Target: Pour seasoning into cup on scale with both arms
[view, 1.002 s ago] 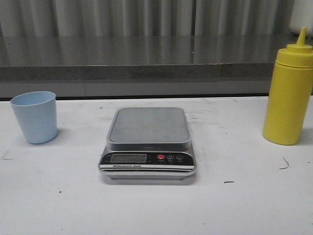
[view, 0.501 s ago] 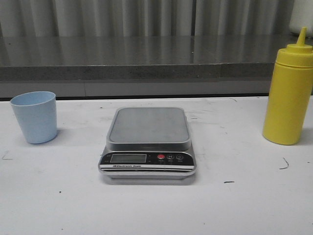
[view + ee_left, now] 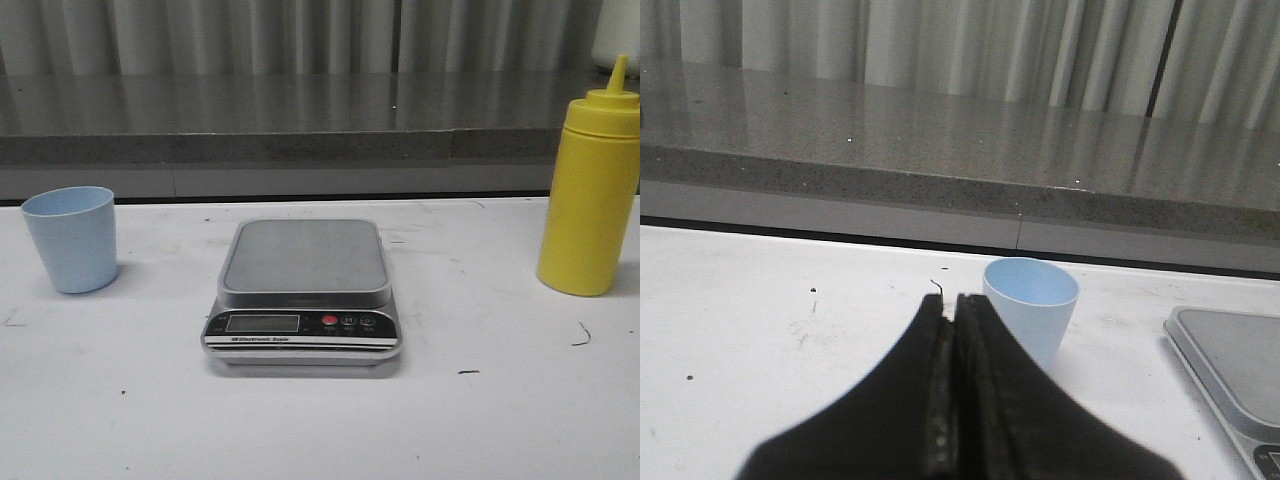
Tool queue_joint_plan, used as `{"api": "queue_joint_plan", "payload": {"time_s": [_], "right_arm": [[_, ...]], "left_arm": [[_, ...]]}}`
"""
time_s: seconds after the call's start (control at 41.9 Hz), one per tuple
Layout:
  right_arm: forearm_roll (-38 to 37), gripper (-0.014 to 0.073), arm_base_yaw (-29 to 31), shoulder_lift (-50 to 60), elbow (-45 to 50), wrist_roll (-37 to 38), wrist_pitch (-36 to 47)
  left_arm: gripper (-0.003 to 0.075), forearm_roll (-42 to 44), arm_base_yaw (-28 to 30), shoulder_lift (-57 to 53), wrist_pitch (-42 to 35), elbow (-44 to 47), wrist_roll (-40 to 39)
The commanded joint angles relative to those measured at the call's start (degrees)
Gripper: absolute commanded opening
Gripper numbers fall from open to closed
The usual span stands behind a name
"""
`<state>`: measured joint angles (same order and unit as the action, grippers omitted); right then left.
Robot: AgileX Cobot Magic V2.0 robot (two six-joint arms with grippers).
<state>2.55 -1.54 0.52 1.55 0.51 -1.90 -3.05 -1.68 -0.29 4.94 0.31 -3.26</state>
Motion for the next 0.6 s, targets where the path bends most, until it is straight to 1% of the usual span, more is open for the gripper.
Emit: {"api": "queue_joint_plan", "payload": {"time_s": [0.0,0.072,0.167,0.286,0.405,0.572], "right_arm": [[-0.6,-0.0066,0.3,1.0,-2.5,-0.1,4.2],[-1.6,-0.0066,0.3,1.0,-5.1,-0.5,2.7],[-3.2,-0.0066,0.3,0.7,-10.8,-0.5,-1.3],[-5.1,-0.0066,0.3,-1.5,-18.9,-0.5,-9.0],[-5.1,-0.0066,0.3,-6.6,-27.6,-0.5,-16.5],[-5.1,-0.0066,0.3,-15.7,-37.3,-0.5,-24.4]], "left_arm": [[-0.002,0.1,0.1,-1.0,-7.4,1.0,-0.1],[-0.002,0.1,0.1,-1.0,-8.3,-0.6,-0.1],[-0.002,0.1,0.1,-0.8,-7.3,-5.2,-0.1],[-0.002,2.5,0.1,-0.3,-4.9,-13.4,-0.1],[-0.002,3.0,0.1,2.8,1.1,-22.7,-0.1],[-0.002,3.0,0.1,10.4,12.8,-33.8,-0.1]]}}
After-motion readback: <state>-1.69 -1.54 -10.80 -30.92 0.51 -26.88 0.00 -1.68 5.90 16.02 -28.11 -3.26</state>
